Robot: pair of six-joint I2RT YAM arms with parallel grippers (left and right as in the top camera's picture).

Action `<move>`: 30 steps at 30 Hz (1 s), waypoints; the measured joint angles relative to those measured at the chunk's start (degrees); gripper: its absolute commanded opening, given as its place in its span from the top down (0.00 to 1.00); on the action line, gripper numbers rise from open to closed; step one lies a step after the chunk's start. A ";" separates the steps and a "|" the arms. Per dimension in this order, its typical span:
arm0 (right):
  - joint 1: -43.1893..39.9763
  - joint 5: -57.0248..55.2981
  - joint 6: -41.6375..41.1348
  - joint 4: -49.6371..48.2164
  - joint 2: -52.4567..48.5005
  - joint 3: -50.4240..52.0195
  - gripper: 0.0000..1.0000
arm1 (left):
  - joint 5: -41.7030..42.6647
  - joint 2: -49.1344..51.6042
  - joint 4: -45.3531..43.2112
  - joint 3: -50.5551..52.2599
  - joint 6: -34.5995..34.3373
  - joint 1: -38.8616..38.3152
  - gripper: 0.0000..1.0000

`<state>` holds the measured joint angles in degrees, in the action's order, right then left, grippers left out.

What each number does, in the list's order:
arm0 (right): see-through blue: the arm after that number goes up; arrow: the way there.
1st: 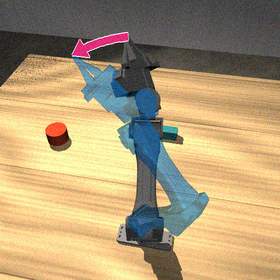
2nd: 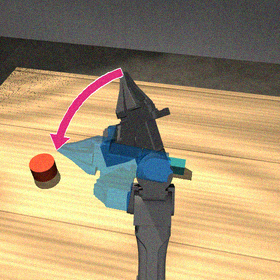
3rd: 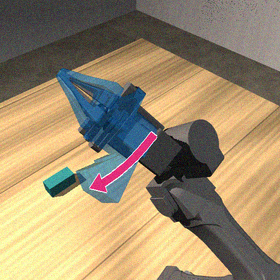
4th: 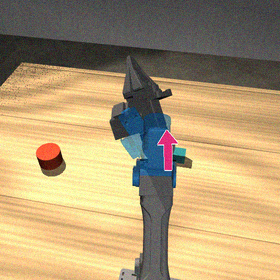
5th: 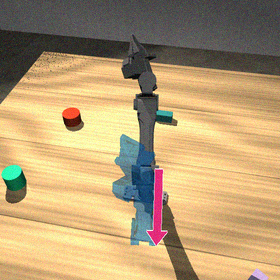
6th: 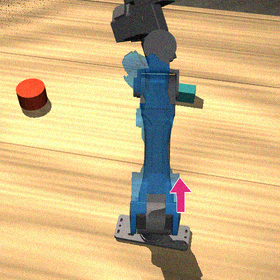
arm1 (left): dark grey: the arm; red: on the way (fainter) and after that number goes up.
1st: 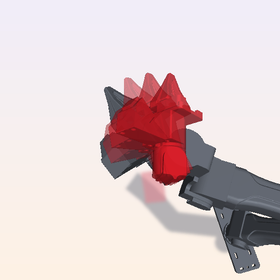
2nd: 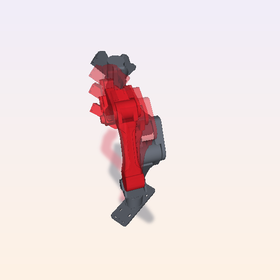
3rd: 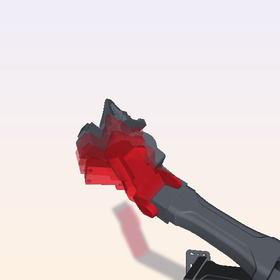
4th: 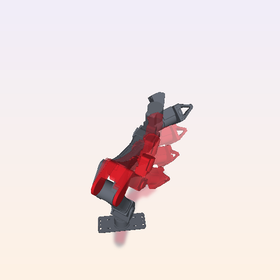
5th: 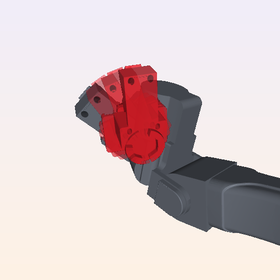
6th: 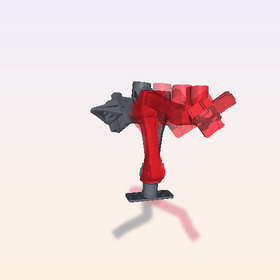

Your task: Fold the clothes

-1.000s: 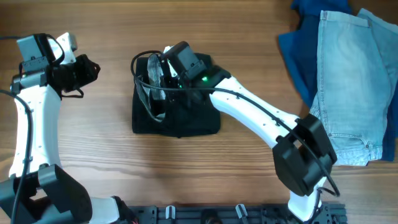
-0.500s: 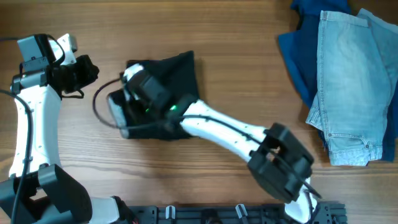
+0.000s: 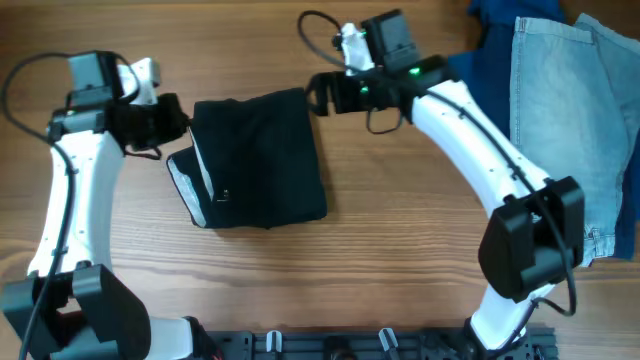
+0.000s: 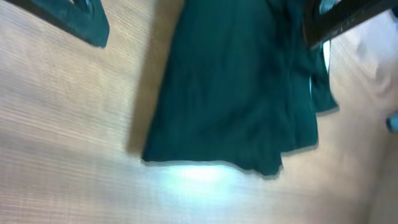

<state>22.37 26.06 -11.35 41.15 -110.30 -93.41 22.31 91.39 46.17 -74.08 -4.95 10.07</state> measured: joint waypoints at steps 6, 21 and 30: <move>-4.79 2.45 5.40 3.72 0.00 0.04 0.00 | -0.20 5.16 4.11 0.00 10.03 -11.82 0.87; -13.73 2.36 7.17 4.68 0.00 0.04 0.00 | -15.80 6.12 15.39 0.79 19.23 -46.21 0.28; -14.34 2.21 7.17 2.25 0.00 0.04 0.00 | -37.81 20.59 4.07 2.51 11.96 -50.58 0.70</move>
<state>8.03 28.27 -4.19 43.40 -110.30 -93.36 -15.51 111.98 50.24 -71.57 7.01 -40.51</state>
